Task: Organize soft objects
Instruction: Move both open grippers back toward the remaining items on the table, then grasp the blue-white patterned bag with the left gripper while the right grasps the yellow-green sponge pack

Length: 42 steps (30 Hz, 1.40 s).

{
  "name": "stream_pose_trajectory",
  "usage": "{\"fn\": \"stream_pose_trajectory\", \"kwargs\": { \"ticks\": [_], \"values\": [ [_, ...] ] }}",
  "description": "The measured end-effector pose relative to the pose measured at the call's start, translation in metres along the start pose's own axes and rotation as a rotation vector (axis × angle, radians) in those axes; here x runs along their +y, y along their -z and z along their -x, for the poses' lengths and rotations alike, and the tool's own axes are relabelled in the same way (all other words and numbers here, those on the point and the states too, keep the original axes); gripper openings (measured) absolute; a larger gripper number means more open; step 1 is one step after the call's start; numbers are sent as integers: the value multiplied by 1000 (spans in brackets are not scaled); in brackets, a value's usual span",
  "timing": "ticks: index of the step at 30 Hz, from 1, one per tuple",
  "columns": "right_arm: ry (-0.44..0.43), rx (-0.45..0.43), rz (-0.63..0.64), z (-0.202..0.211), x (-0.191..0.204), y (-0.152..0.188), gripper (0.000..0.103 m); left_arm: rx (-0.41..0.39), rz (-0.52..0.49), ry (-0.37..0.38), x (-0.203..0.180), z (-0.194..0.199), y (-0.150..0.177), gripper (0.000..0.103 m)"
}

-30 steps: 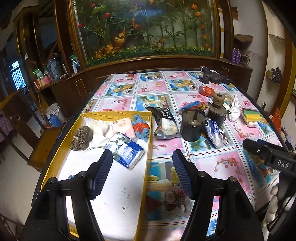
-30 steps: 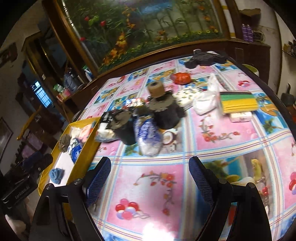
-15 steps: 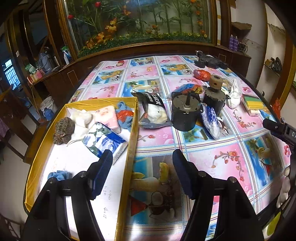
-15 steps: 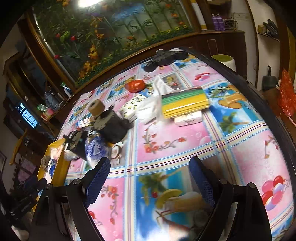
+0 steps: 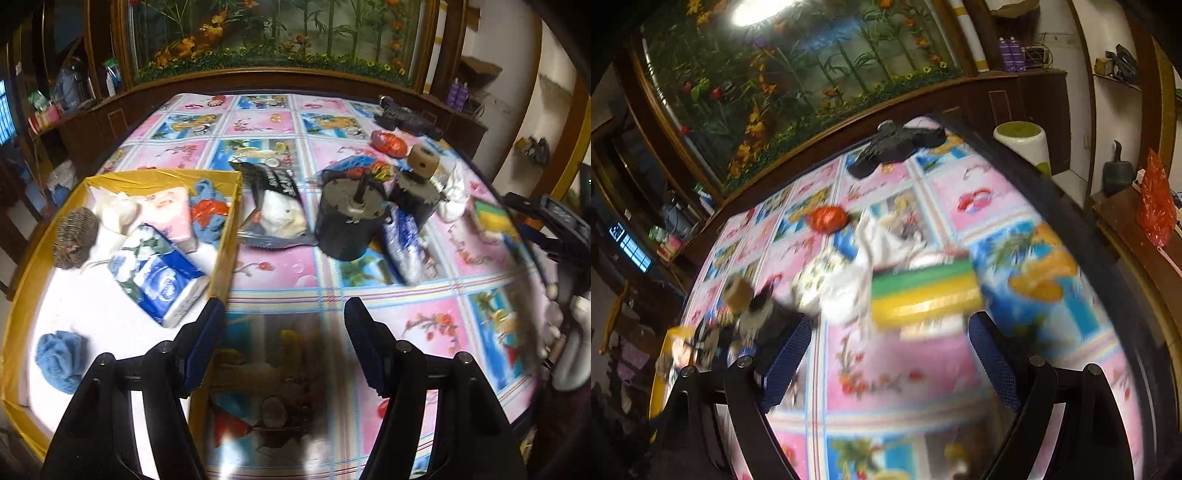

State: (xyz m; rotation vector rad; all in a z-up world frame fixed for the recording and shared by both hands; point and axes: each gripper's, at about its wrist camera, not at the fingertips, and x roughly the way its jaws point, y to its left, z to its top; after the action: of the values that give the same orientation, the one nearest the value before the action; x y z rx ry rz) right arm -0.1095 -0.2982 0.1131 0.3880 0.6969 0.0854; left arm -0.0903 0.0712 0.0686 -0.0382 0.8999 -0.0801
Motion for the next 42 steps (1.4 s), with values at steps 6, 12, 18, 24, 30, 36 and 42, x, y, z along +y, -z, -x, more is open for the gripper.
{"fn": "stream_pose_trajectory", "kwargs": {
  "ticks": [6, 12, 18, 24, 30, 36, 42],
  "values": [
    [-5, -64, -42, -24, -18, -17, 88, 10, -28, 99, -23, -8, -10, 66],
    [25, -99, -82, -23, -36, -16, 89, 59, -60, 180, -63, -41, -25, 66],
    [25, -102, -173, -26, -62, -19, 94, 126, -50, 185, -86, -82, -36, 66],
    [-57, 34, -181, -61, -62, -21, 94, 134, -12, 255, -84, -85, -32, 36],
    [-538, 248, -109, -80, -30, -14, 93, 177, 14, 323, -63, -68, -16, 36],
    [-596, 227, -58, -74, -19, -18, 93, 209, -13, 368, -58, -52, 1, 36],
    [-382, 133, -129, -70, -37, -20, 94, 173, -46, 307, -67, -51, -2, 42]
  ]
}}
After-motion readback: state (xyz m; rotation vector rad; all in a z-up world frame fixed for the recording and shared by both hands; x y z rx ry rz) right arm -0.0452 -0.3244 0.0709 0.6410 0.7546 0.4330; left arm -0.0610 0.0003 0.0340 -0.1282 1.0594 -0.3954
